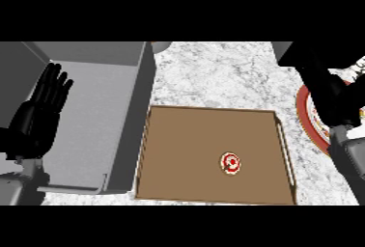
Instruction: Pick the cupcake from the tray and place it in the plate
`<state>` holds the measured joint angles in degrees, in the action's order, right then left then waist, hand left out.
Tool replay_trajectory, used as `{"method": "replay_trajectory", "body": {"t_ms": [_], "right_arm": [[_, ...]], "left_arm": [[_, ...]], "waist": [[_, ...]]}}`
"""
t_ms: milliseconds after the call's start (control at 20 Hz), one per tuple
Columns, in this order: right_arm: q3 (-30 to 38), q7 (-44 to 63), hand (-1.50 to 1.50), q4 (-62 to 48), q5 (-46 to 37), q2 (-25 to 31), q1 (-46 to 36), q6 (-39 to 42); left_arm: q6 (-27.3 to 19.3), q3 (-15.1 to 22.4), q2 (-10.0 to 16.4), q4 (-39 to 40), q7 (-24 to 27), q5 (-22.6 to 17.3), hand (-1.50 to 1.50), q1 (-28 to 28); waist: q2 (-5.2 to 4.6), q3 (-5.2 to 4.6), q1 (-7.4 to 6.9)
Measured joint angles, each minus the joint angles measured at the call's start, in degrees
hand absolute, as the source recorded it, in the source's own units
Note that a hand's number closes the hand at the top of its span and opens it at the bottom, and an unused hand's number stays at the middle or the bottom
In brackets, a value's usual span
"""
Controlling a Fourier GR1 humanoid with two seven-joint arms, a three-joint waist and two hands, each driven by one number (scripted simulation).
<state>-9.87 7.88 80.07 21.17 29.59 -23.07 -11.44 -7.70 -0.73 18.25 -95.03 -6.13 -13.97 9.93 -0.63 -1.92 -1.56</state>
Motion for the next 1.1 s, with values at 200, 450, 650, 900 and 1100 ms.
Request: {"method": "replay_trajectory", "body": {"t_ms": [200,450,650,900,1100], "right_arm": [[-6.92,2.12,1.5,3.42,-1.24,-6.28,-1.09,0.27],[-16.14,0.95,-1.5,5.73,-11.66,-8.78,-4.39,-2.7],[-21.65,-5.36,-1.5,6.86,-18.51,-15.79,1.62,-11.91],[-27.73,-11.68,-1.5,8.7,-25.81,-17.95,8.07,-17.9],[-29.99,-12.41,-1.5,11.37,-31.11,-16.35,12.53,-22.27]], "left_arm": [[0.78,0.35,1.2,-3.66,0.55,0.74,0.0,-1.57],[2.53,2.06,2.62,-3.2,-1.29,1.5,0.0,-1.98],[3.37,2.17,3.24,-3.29,-0.78,1.95,0.0,-3.54],[3.77,1.92,3.72,-3.3,0.44,2.49,0.0,-4.79],[3.85,1.49,3.98,-3.6,0.7,2.42,0.0,-5.79]], "waist": [[1.17,2.47,0.08],[1.62,2.82,0.23],[1.6,3.68,1.31],[1.76,4.2,2.39],[1.93,4.32,3.25]]}}
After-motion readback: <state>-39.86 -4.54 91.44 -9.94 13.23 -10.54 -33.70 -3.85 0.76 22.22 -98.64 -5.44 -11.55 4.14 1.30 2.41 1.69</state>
